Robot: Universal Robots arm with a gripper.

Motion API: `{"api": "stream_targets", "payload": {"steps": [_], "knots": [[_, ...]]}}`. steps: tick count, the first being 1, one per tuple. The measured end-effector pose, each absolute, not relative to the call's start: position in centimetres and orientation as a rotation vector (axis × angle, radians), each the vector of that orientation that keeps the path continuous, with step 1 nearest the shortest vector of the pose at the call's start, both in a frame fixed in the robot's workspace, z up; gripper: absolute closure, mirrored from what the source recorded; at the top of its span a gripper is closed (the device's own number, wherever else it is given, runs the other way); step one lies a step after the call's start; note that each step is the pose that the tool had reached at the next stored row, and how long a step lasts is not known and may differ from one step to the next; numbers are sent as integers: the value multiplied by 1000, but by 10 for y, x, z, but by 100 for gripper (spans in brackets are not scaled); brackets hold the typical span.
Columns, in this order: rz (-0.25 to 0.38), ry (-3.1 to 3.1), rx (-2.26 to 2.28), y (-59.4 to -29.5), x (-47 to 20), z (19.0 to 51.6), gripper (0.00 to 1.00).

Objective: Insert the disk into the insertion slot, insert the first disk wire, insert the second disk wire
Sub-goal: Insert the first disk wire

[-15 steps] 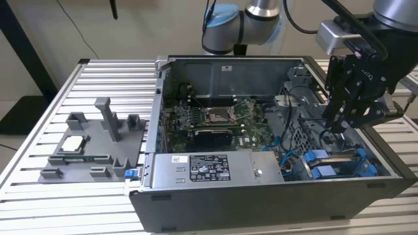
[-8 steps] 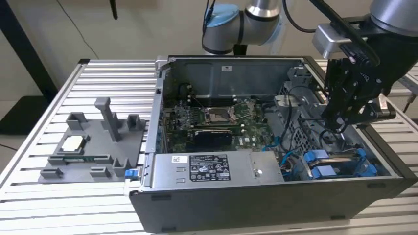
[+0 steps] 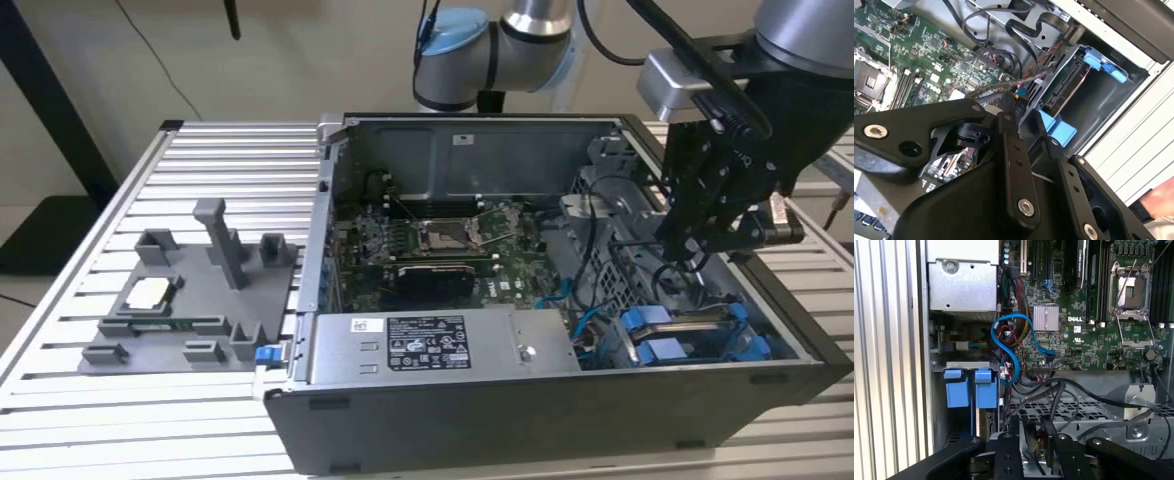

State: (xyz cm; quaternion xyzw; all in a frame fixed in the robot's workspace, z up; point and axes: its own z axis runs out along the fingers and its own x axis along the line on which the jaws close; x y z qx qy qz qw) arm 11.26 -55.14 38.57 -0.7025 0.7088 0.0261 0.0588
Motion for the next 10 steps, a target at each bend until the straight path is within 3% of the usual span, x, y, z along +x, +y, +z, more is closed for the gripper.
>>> {"api": "stream_targets", "payload": {"steps": [3,4,10], "knots": [[79,2147,-2128,-551,113,386,71],[79,2147,-2128,-551,113,386,78],[79,2147,-2128,-551,113,385,81]]}}
